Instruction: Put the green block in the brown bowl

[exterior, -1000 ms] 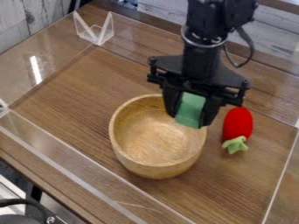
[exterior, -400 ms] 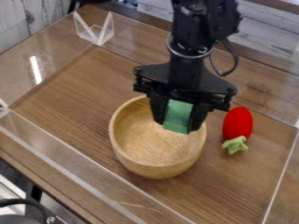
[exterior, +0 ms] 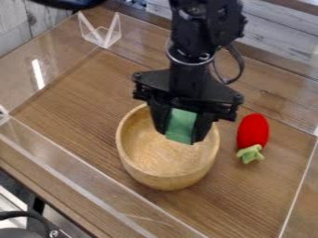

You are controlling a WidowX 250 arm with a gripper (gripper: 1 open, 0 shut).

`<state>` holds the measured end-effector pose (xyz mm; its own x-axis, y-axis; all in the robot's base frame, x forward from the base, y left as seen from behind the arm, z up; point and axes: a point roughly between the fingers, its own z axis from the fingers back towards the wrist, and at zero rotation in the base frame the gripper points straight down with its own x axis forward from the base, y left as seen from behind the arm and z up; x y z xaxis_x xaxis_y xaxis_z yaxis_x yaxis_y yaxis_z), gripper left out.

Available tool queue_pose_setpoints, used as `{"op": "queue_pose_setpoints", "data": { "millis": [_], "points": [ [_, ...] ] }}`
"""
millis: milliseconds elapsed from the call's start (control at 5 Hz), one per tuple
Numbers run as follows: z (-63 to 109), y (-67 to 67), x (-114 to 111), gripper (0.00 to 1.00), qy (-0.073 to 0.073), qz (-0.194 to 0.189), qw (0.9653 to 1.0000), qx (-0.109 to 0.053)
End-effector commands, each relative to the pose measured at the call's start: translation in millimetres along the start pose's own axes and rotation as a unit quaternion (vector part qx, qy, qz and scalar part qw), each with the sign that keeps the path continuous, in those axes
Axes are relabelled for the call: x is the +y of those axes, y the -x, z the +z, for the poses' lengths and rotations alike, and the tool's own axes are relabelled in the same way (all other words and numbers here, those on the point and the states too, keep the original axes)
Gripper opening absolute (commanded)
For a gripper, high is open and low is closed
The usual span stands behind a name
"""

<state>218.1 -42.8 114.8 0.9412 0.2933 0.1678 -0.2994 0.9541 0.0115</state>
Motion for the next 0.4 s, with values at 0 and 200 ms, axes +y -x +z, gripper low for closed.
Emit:
{"op": "queue_pose_setpoints", "data": {
  "millis": [0, 200],
  "points": [
    [12.4, -2.1, 2.7, 0.00, 0.009, -0.010, 0.9998, -0.017],
    [14.7, -3.0, 17.2, 0.00, 0.013, -0.030, 0.9994, -0.010]
  ]
}}
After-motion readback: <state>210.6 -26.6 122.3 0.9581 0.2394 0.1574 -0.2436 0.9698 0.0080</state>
